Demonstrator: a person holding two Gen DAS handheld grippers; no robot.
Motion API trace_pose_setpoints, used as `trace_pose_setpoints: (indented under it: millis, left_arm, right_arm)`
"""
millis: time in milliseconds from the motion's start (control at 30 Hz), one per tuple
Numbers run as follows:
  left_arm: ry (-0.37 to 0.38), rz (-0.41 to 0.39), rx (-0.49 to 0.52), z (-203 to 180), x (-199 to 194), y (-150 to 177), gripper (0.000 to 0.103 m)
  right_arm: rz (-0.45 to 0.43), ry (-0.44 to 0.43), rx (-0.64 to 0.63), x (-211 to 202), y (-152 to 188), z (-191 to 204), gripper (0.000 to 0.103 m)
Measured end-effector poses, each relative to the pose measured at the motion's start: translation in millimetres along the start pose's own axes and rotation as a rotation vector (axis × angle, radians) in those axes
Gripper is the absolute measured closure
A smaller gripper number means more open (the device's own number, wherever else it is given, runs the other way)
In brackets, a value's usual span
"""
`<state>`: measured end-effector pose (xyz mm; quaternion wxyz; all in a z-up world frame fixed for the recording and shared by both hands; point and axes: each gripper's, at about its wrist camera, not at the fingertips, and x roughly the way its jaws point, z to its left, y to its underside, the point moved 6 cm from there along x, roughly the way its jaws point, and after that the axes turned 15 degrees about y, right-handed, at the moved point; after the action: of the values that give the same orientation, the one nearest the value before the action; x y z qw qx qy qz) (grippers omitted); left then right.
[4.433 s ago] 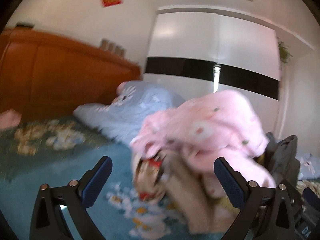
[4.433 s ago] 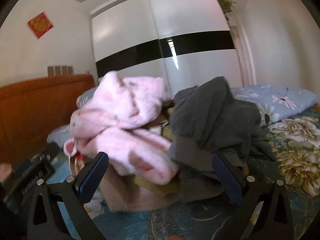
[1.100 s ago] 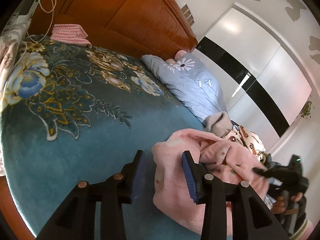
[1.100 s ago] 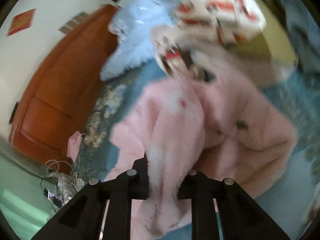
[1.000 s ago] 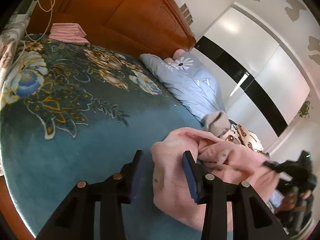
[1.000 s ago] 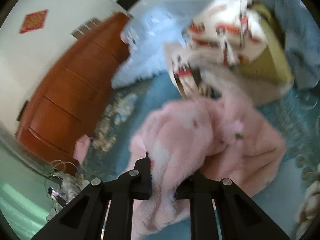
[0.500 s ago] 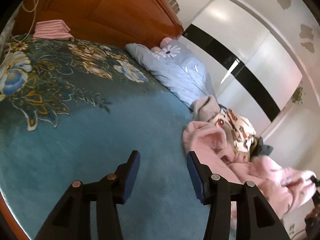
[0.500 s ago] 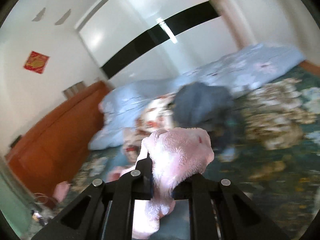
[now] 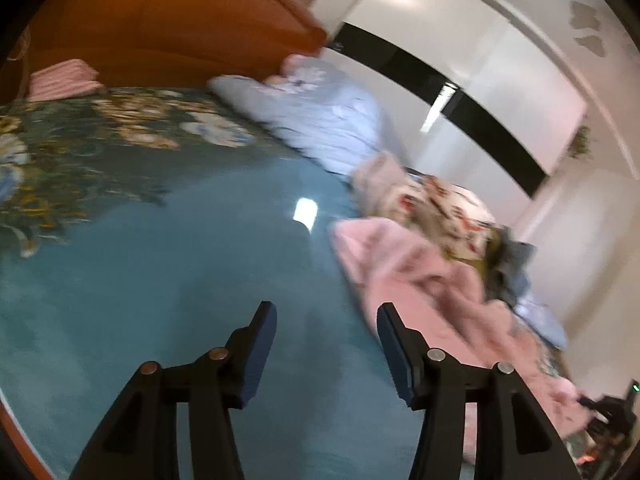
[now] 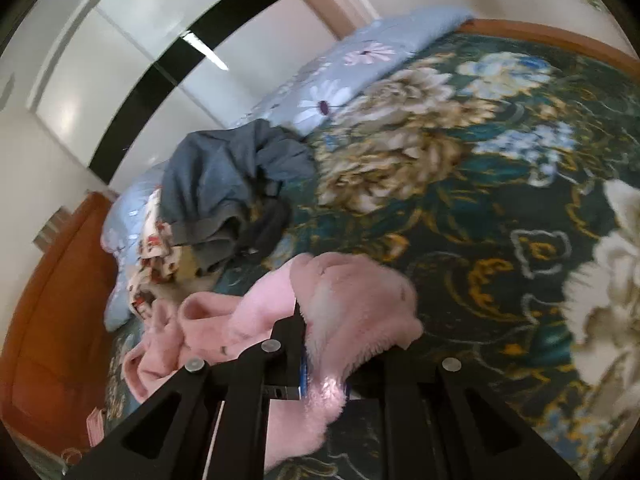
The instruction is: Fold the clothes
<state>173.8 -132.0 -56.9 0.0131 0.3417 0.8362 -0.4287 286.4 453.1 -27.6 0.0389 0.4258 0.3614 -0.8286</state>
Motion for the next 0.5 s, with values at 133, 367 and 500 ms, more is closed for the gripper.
trace_pose_setpoints:
  millis: [133,367,500]
  left_arm:
    - [0.06,0.063,0.035,-35,21,19,0.043]
    - [0.102,0.196,0.119,-86,56,48,0.042]
    - [0.064,0.239,0.165,-100,76,63,0.04]
  right_arm:
    - [-0.044,-0.023,-0.074,3,-6,17,0.091]
    - [0.044,0.072,-0.013,48,2,-26,0.09]
    - [0.016,0.095,0.073,50,-3,-60,0.09]
